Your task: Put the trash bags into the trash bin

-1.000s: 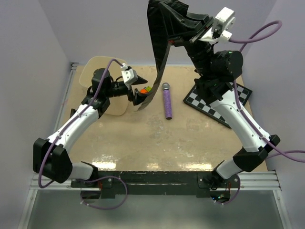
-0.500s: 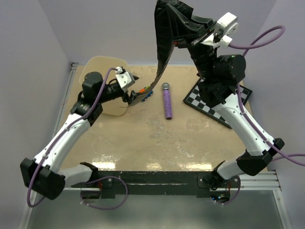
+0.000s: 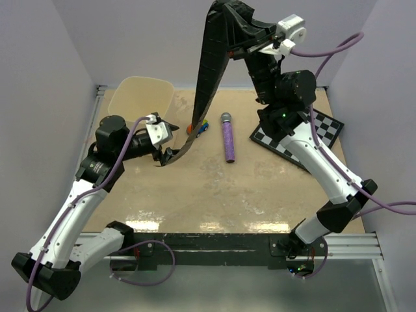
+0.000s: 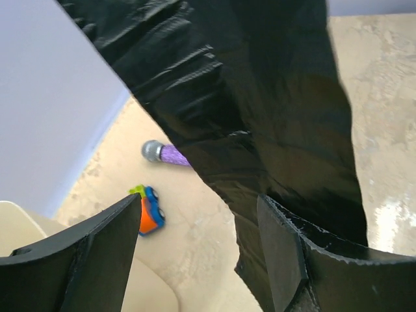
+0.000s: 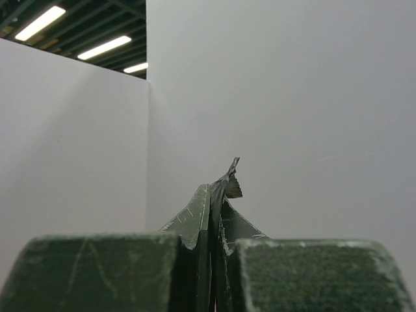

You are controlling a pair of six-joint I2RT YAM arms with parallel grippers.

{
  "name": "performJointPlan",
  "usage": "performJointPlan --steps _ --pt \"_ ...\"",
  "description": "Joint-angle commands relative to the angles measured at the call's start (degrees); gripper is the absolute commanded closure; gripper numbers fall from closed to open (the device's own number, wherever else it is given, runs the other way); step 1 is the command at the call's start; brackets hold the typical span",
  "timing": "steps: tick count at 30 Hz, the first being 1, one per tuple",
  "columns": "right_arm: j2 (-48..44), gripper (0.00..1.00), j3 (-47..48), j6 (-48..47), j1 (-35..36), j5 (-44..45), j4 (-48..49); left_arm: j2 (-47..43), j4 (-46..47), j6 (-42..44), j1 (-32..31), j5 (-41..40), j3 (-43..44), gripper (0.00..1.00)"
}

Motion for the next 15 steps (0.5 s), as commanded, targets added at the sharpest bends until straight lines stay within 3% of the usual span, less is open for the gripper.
performJointPlan --steps 1,9,11,15 --pt "1.79 1.00 3.39 0.52 0.05 1.49 1.98 -0.96 -5.11 1.32 -0.04 5.36 0.94 0.25" --pt "3.72 1.00 4.98 2.18 -0.04 2.30 2.24 -0.87 -6.53 -0.70 -0.04 6.52 1.65 0.24" --pt "3.55 1.00 5.33 4.11 -0.21 -4.09 2.15 -1.57 -2.24 -4.11 -0.04 1.79 0.08 0.23" --pt "2.67 1.00 5.51 9.90 -0.56 -25.45 2.50 -3.07 8.93 -9.05 0.05 -11.04 -4.32 0.18"
